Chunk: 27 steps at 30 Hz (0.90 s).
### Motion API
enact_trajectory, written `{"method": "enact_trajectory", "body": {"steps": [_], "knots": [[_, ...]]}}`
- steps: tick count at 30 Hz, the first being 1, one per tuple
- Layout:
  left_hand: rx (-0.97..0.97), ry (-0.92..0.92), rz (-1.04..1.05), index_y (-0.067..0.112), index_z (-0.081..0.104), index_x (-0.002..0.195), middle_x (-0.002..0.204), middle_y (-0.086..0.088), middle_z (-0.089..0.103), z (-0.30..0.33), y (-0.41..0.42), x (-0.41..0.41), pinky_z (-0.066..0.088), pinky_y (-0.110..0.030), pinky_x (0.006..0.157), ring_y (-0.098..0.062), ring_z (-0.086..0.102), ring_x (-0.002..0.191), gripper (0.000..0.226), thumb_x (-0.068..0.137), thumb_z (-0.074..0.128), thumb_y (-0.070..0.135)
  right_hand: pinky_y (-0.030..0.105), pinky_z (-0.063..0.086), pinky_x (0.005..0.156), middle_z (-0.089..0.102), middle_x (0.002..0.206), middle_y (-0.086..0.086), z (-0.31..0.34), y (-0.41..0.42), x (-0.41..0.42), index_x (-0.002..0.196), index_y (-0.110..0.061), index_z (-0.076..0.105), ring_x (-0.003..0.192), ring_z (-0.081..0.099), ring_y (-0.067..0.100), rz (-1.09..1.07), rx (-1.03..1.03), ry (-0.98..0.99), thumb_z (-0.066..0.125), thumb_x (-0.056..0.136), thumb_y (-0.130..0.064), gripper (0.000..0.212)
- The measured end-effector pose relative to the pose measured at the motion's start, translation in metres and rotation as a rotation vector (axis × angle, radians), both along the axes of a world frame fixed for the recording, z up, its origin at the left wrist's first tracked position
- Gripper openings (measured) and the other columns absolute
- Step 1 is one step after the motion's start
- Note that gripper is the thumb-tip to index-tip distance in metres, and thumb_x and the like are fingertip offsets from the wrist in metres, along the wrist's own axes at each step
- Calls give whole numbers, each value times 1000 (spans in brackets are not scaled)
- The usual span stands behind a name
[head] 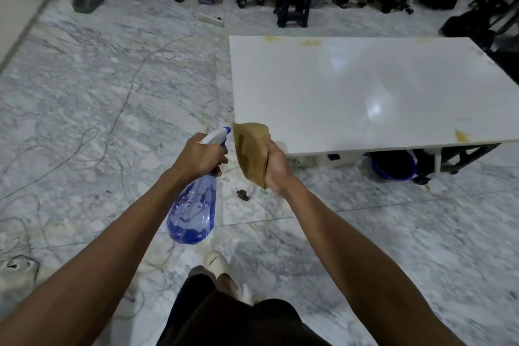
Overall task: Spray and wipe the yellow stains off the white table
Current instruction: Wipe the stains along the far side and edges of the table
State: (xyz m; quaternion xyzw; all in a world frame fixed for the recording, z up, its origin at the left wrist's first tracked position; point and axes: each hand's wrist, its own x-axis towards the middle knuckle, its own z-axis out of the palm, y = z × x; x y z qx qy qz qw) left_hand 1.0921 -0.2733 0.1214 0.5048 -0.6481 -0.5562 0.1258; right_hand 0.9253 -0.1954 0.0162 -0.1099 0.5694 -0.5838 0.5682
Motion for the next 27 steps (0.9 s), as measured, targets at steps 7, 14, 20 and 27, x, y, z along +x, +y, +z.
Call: {"method": "enact_trajectory", "body": {"steps": [7,14,20,27], "knots": [[-44,60,-4,-2,62,82,81,-25,63,32,-54,-15,45,-26,42,-20,50,42,15,92,50,1,47,49,103,65,128,14,50,-66,-16,137,-8,58,112,63,30,-117,-228,-197,35,100,-63,70],[-101,33,-68,0,59,76,78,-24,60,47,-181,-35,44,-30,45,-26,49,49,16,88,50,0,49,51,102,62,136,15,68,-196,-26,138,-13,58,117,62,33,-120,-239,-178,37,97,-67,71],[-117,25,-130,5,55,77,69,-18,52,48,-269,-53,42,-24,41,-16,49,34,18,94,51,10,46,51,100,65,133,14,76,-287,-42,139,-13,57,120,62,31,-197,-200,-167,31,98,-68,73],[48,-12,-81,3,56,73,61,-22,60,25,-350,-88,46,-31,49,-25,53,44,37,94,57,34,43,53,94,72,116,11,67,-372,-83,129,-13,63,104,69,27,-213,-140,-154,30,101,-62,65]]}}
